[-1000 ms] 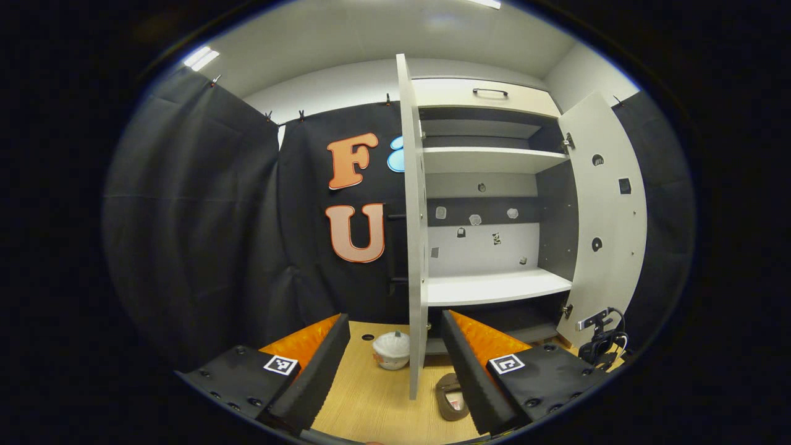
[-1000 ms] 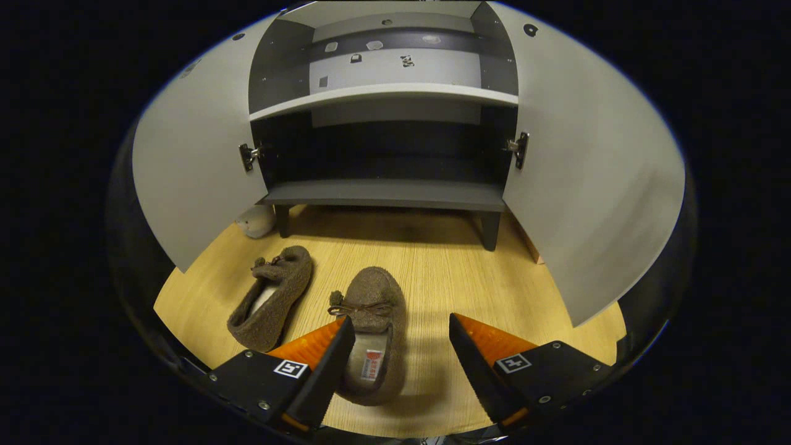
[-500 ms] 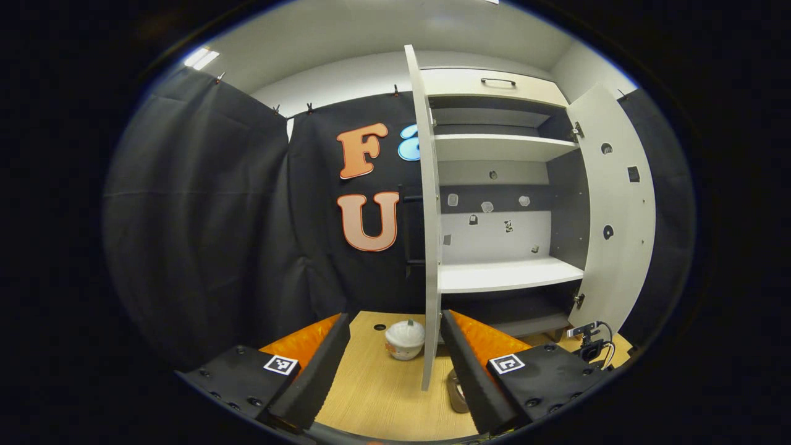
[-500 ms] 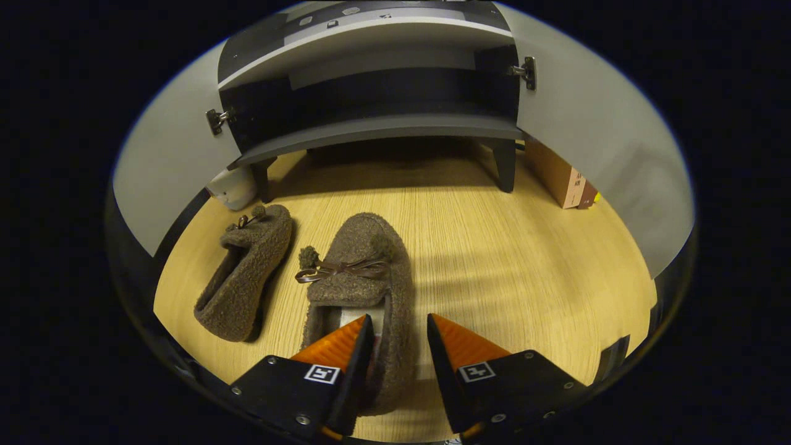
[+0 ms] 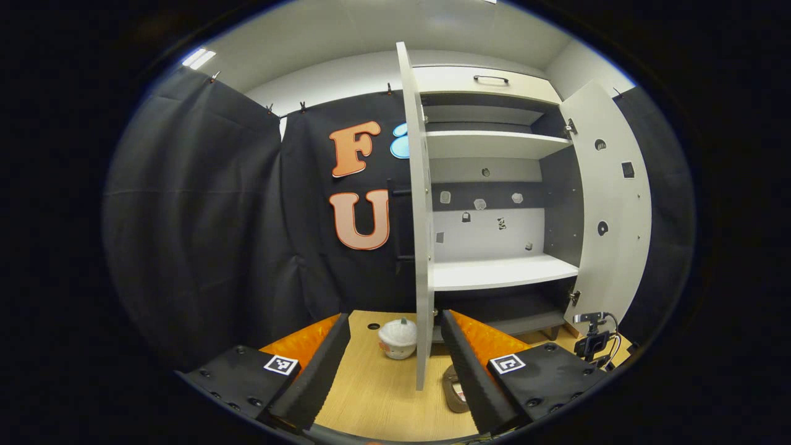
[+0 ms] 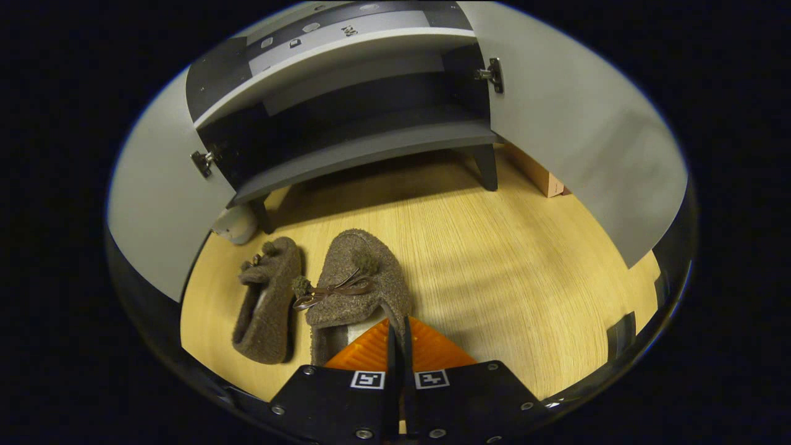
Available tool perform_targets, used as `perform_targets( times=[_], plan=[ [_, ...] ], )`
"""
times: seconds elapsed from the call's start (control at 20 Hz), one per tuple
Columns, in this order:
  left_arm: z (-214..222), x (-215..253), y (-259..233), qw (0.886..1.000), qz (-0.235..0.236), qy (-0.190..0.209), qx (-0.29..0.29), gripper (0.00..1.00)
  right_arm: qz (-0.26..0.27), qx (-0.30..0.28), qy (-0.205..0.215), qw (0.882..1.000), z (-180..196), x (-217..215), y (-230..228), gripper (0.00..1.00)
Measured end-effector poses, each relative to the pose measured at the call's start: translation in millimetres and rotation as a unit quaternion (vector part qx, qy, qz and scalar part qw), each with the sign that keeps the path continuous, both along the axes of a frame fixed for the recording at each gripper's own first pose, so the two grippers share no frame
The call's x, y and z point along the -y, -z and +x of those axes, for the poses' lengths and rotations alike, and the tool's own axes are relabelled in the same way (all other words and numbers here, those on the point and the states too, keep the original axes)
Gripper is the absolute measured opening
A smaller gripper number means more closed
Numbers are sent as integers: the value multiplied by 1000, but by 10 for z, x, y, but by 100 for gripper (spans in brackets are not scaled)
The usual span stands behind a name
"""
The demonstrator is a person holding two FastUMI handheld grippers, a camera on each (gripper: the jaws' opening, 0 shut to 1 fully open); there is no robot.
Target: Grab one shoe with the right hand and put it into the shoe cabinet, grab the other shoe with the left hand and put it into the shoe cabinet; then close the right door with the right hand and the left door with the left hand.
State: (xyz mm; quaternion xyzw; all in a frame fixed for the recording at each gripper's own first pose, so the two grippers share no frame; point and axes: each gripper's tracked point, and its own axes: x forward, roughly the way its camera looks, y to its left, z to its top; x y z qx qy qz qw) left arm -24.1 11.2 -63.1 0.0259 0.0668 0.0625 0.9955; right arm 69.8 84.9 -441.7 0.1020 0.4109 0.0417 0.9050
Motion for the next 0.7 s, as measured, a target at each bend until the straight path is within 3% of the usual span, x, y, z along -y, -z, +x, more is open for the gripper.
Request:
perform_targets(
  times=[0.4, 0.7],
  plan=[
    [146, 219, 96, 999, -3, 45, 3, 97, 7, 104, -34, 994, 429, -39, -1870, 3],
    [195, 404, 151, 997, -5, 74, 1, 97, -9, 193, -36, 980, 1169, -83, -3379, 3]
  ],
)
